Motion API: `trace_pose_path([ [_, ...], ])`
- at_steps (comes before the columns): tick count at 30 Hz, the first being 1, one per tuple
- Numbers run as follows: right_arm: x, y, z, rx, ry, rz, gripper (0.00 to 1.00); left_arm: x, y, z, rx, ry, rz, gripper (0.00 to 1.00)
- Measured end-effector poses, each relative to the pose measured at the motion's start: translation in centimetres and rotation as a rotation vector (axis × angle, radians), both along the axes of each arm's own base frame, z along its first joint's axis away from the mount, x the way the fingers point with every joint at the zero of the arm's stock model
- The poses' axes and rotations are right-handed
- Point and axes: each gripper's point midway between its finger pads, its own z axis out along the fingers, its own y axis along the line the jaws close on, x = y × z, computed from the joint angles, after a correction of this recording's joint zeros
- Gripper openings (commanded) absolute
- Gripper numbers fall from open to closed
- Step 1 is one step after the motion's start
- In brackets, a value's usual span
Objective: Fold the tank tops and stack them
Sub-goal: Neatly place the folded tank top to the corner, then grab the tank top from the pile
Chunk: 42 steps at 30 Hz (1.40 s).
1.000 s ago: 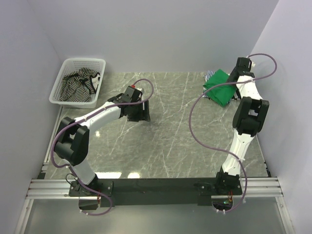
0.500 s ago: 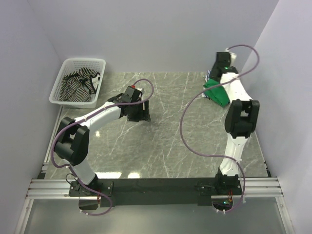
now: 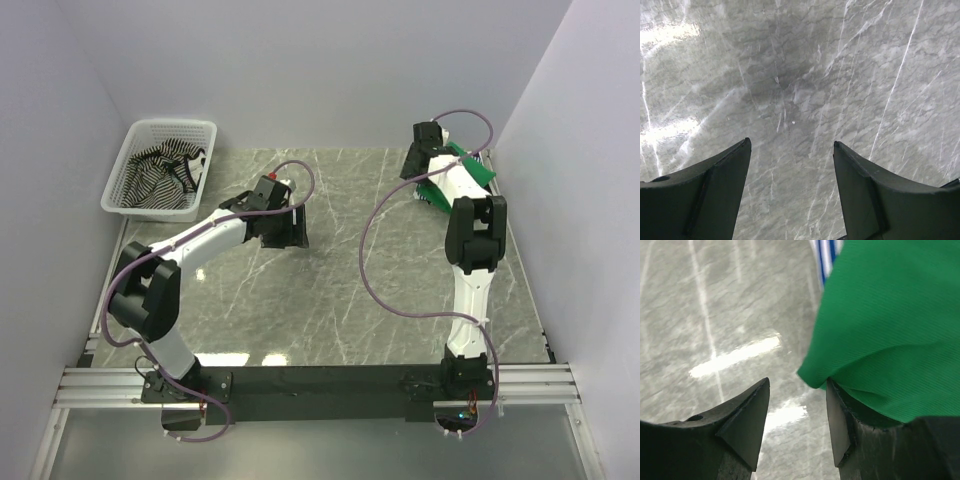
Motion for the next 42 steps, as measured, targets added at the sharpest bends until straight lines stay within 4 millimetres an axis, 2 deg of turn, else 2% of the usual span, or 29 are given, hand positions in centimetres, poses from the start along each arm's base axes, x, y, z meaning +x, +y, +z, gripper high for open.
trace_pose_path([
  [4,0.1,1.1,-0.1,0.051,0.002,0.042,0.56,0.0,0.0,0.3,-0.003,-0.006,0.0,0.73],
  [10,2.0,2.8,-0.7,0.14,-0.01,0.112,0.56,0.4,0.5,0.6,-0.009,-0.013,0.015,0.73],
  [14,1.8,3.2,-1.0,0.186,0.005,0.139,0.56,1.2,1.6,1.4,-0.018,-0.031,0.05,0.74],
  [17,1.1,3.6,-0.2,0.209,-0.009,0.153,0.57,2.3,3.0,3.3,-0.026,-0.076,0.107,0.76],
  [20,-1.8,4.6,1.6,0.226,-0.008,0.163,0.57,4.3,4.9,6.6,-0.047,-0.155,0.213,0.78],
  [21,-2.8,5.2,2.4,0.23,-0.012,0.171,0.58,5.5,6.0,8.2,-0.062,-0.189,0.273,0.78],
  [23,-5.0,7.4,5.8,0.253,-0.081,0.202,0.59,7.8,8.7,10.9,-0.082,-0.252,0.391,0.79],
  [25,-7.7,10.3,9.2,0.288,-0.159,0.255,0.58,10.5,12.6,13.3,-0.081,-0.318,0.54,0.79],
  [27,-10.8,14.0,12.6,0.332,-0.239,0.337,0.59,12.9,16.5,14.8,-0.065,-0.371,0.675,0.79],
  [29,-13.1,17.3,14.8,0.371,-0.304,0.417,0.59,15.4,21.1,15.5,-0.026,-0.408,0.815,0.79],
  [31,-15.5,20.1,15.5,0.407,-0.33,0.491,0.59,18.0,25.5,14.6,0.033,-0.418,0.929,0.79],
  [32,-16.5,21.0,15.0,0.421,-0.324,0.515,0.59,19.1,27.3,13.9,0.059,-0.416,0.97,0.79],
  [35,-18.3,22.2,12.3,0.433,-0.271,0.542,0.59,21.9,32.8,10.0,0.163,-0.369,1.065,0.8],
  [37,-19.1,22.2,10.4,0.43,-0.226,0.54,0.59,23.7,36.1,6.8,0.228,-0.333,1.101,0.81],
  [39,-20.0,22.3,9.0,0.428,-0.192,0.546,0.59,24.5,38.9,3.4,0.296,-0.278,1.127,0.82],
  [42,-20.4,22.6,8.3,0.435,-0.182,0.558,0.59,24.4,42.1,-1.0,0.386,-0.191,1.146,0.84],
])
